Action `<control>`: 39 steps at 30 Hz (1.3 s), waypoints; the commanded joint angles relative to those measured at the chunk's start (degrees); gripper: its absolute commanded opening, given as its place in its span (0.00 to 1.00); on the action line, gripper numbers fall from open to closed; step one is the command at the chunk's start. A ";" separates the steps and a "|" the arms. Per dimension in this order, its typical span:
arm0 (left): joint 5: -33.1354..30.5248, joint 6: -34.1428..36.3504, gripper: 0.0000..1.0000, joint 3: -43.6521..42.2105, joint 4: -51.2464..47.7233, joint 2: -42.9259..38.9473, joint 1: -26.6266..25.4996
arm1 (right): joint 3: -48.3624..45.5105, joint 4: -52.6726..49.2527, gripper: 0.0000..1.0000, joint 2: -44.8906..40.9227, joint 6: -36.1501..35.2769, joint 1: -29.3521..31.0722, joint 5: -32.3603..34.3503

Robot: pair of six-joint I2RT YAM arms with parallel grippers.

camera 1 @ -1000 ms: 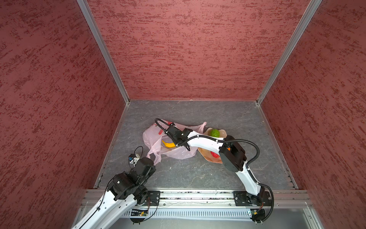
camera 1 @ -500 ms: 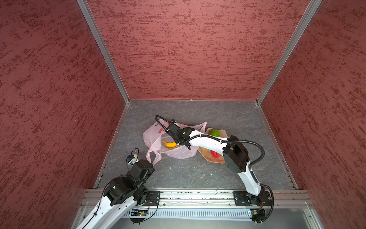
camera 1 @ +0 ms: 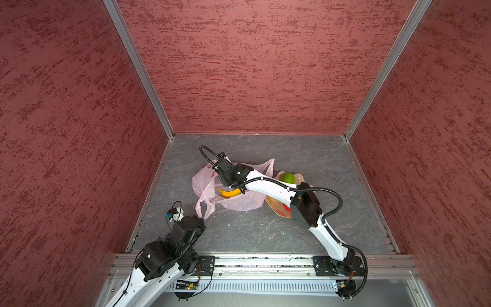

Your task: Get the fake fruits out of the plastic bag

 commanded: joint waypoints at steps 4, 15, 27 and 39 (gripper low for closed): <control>-1.56 2.26 0.00 -1.36 -6.65 -1.15 -0.29 | 2.52 -1.73 0.85 2.95 0.74 -0.21 -0.37; -1.91 1.94 0.00 -1.23 -7.11 -1.68 -0.56 | 2.44 2.26 0.76 5.88 -0.28 -1.38 7.47; -2.50 1.16 0.00 -1.57 -7.46 -2.38 -0.83 | 1.82 5.31 0.26 1.77 -5.58 -2.08 9.72; -2.98 0.92 0.00 -2.42 -7.70 -4.96 -0.83 | 3.77 0.56 0.30 -1.97 -7.44 -3.34 1.44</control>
